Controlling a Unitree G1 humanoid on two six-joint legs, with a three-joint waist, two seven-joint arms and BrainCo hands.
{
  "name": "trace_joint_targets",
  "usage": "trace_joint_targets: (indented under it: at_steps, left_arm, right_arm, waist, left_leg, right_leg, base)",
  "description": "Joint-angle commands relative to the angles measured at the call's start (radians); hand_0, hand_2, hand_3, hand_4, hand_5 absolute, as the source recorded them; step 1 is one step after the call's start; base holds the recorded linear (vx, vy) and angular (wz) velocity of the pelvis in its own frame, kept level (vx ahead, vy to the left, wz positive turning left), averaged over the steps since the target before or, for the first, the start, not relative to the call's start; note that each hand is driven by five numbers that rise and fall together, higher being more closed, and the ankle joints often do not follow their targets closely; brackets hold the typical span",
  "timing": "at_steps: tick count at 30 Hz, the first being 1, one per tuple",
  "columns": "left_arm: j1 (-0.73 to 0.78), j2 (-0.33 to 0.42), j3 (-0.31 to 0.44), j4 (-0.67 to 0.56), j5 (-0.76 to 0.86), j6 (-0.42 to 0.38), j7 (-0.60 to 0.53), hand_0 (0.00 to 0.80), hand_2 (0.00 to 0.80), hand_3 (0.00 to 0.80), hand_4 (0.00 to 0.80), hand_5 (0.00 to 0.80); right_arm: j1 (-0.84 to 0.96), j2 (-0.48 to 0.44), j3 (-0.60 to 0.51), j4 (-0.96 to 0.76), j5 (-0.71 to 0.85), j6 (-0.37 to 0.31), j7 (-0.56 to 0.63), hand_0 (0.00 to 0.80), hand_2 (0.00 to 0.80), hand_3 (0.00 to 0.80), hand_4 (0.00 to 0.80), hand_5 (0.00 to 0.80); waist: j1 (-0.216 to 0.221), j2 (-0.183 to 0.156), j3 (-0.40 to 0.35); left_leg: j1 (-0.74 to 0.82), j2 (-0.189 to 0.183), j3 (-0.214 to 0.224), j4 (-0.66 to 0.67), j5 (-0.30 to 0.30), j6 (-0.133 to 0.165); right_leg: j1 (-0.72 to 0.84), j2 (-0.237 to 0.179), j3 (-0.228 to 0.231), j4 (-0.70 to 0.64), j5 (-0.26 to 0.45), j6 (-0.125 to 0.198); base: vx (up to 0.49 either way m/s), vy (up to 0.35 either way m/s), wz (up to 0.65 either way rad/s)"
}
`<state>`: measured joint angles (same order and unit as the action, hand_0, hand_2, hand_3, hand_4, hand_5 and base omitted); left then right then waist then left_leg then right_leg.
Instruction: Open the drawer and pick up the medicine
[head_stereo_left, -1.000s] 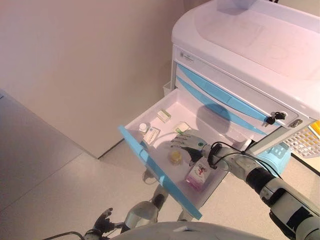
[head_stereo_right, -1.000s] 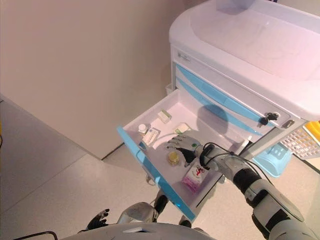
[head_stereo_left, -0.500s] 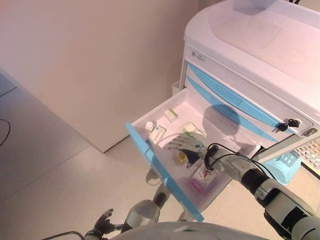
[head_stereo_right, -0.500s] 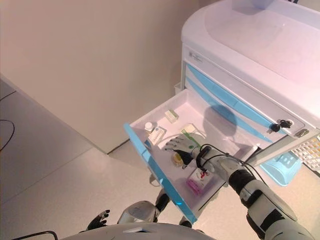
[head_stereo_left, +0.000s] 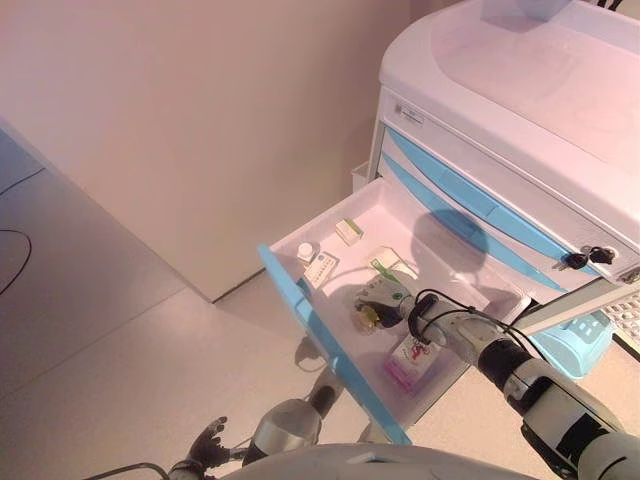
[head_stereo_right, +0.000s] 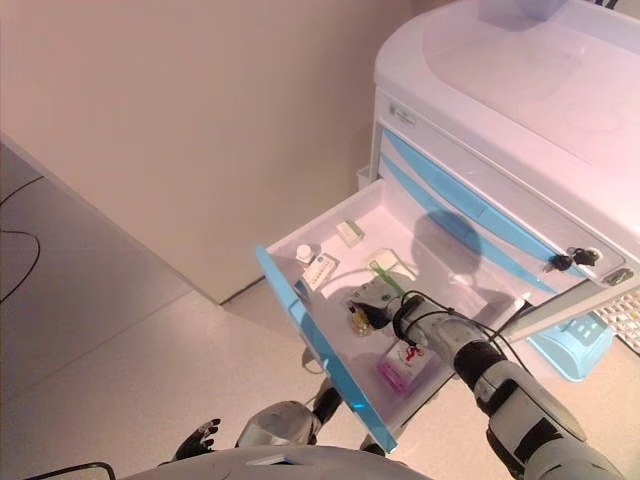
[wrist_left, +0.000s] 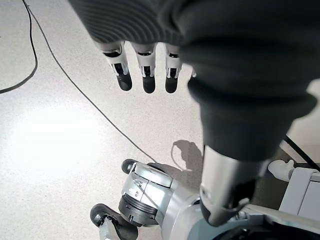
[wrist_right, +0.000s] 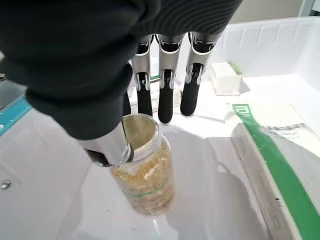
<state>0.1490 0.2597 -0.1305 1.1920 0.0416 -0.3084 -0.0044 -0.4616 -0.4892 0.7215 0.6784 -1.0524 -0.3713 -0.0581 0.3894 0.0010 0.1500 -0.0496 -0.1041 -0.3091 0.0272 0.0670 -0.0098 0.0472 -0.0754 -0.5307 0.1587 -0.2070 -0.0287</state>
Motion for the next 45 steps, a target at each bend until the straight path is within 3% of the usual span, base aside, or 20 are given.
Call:
trace_joint_targets:
  at_steps: [1, 8, 14, 19, 22, 23, 26, 31, 34, 38, 45]
  left_arm:
    - [0.003, 0.001, -0.015, 0.002, 0.006, -0.030, 0.001, 0.000, 0.000, 0.000, 0.000, 0.000]
    - [0.000, 0.000, -0.020, 0.001, 0.000, -0.030, 0.002, 0.000, 0.000, 0.000, 0.000, 0.000]
    - [0.006, 0.010, 0.000, -0.007, 0.007, -0.016, 0.000, 0.000, 0.000, 0.000, 0.000, 0.000]
    - [0.012, 0.028, 0.038, -0.012, -0.005, 0.000, -0.008, 0.000, 0.000, 0.000, 0.000, 0.000]
    - [0.012, 0.042, 0.058, -0.004, -0.007, 0.001, -0.016, 0.000, 0.000, 0.000, 0.000, 0.000]
    - [0.013, 0.048, 0.062, 0.004, -0.016, 0.003, -0.014, 0.000, 0.000, 0.000, 0.000, 0.000]
    - [0.006, 0.062, 0.069, 0.021, -0.021, 0.007, -0.019, 0.000, 0.000, 0.000, 0.000, 0.000]
    - [-0.006, 0.077, 0.056, 0.028, -0.059, 0.003, -0.028, 0.000, 0.000, 0.000, 0.000, 0.000]
    - [-0.024, 0.091, 0.031, 0.026, -0.083, 0.017, -0.034, 0.000, 0.000, 0.000, 0.000, 0.000]
    - [-0.049, 0.107, -0.004, 0.022, -0.110, 0.050, -0.038, 0.000, 0.000, 0.000, 0.000, 0.000]
    - [-0.049, 0.129, -0.032, 0.014, -0.117, 0.090, -0.040, 0.000, 0.000, 0.000, 0.000, 0.000]
  right_arm:
    - [-0.003, 0.007, 0.039, -0.004, -0.020, 0.004, -0.007, 0.800, 0.800, 0.800, 0.800, 0.800]
    - [0.000, 0.007, 0.029, 0.010, -0.024, 0.015, -0.039, 0.800, 0.800, 0.800, 0.800, 0.800]
    - [-0.015, -0.043, 0.000, -0.116, 0.030, 0.006, -0.043, 0.800, 0.800, 0.800, 0.800, 0.800]
    - [-0.081, -0.197, -0.077, -0.433, 0.254, 0.001, 0.073, 0.800, 0.800, 0.800, 0.800, 0.800]
    - [-0.124, -0.297, -0.176, -0.594, 0.441, 0.004, 0.127, 0.800, 0.800, 0.800, 0.800, 0.800]
    - [-0.161, -0.345, -0.249, -0.661, 0.567, 0.006, 0.156, 0.800, 0.800, 0.800, 0.800, 0.800]
    - [-0.255, -0.409, -0.379, -0.701, 0.758, 0.043, 0.113, 0.800, 0.800, 0.800, 0.800, 0.800]
    - [-0.430, -0.481, -0.520, -0.596, 1.050, 0.147, -0.016, 0.800, 0.800, 0.800, 0.800, 0.800]
    - [-0.516, -0.527, -0.529, -0.490, 1.105, 0.207, -0.070, 0.800, 0.800, 0.800, 0.800, 0.800]
    - [-0.623, -0.570, -0.475, -0.266, 1.147, 0.294, -0.093, 0.800, 0.800, 0.800, 0.800, 0.800]
    - [-0.791, -0.609, -0.251, 0.028, 1.094, 0.346, 0.029, 0.800, 0.800, 0.800, 0.800, 0.800]
  waist:
    - [0.030, -0.004, 0.006]
    - [0.028, -0.003, 0.013]
    - [0.011, -0.016, 0.010]
    - [-0.024, -0.038, 0.000]
    - [-0.050, -0.041, -0.008]
    - [-0.064, -0.047, -0.015]
    - [-0.089, -0.055, -0.032]
    - [-0.118, -0.061, -0.059]
    - [-0.123, -0.066, -0.066]
    - [-0.118, -0.075, -0.068]
    - [-0.089, -0.091, -0.050]
  left_leg:
    - [-0.012, -0.033, 0.004, -0.008, -0.075, -0.031]
    - [-0.012, -0.033, 0.003, -0.021, -0.067, -0.028]
    - [-0.004, -0.028, 0.014, -0.016, -0.074, -0.022]
    - [0.013, -0.016, 0.038, -0.011, -0.087, -0.011]
    - [0.009, -0.014, 0.052, -0.010, -0.068, 0.002]
    - [0.017, -0.011, 0.062, -0.014, -0.070, 0.004]
    - [0.033, -0.006, 0.087, -0.022, -0.076, 0.007]
    - [0.059, 0.001, 0.130, -0.024, -0.091, 0.011]
    - [0.067, 0.002, 0.146, -0.020, -0.099, 0.012]
    - [0.075, 0.000, 0.153, -0.011, -0.110, 0.016]
    - [0.077, -0.002, 0.143, -0.004, -0.115, 0.016]
  right_leg:
    - [0.017, -0.030, 0.027, 0.001, -0.001, 0.030]
    - [0.014, -0.028, 0.027, -0.003, 0.004, 0.034]
    - [0.017, -0.026, 0.044, -0.007, 0.015, 0.042]
    - [0.021, -0.019, 0.082, -0.016, 0.031, 0.051]
    - [0.016, -0.017, 0.088, -0.026, 0.063, 0.056]
    - [0.017, -0.013, 0.101, -0.030, 0.065, 0.057]
    - [0.019, -0.008, 0.128, -0.032, 0.066, 0.061]
    - [0.024, -0.006, 0.162, -0.030, 0.063, 0.067]
    - [0.029, -0.007, 0.168, -0.031, 0.062, 0.067]
    - [0.035, -0.008, 0.172, -0.029, 0.060, 0.066]
    - [0.047, -0.011, 0.154, -0.034, 0.062, 0.058]
  base:
    - [0.000, 0.000, 0.00]
    - [0.000, 0.000, 0.00]
    - [0.000, 0.000, 0.00]
    - [-0.001, -0.012, -0.12]
    - [-0.023, 0.025, -0.23]
    - [0.040, -0.010, -0.24]
    - [0.049, 0.002, -0.30]
    - [0.062, 0.024, -0.22]
    - [0.069, 0.012, -0.11]
    - [0.059, 0.004, -0.01]
    - [0.056, -0.007, 0.03]
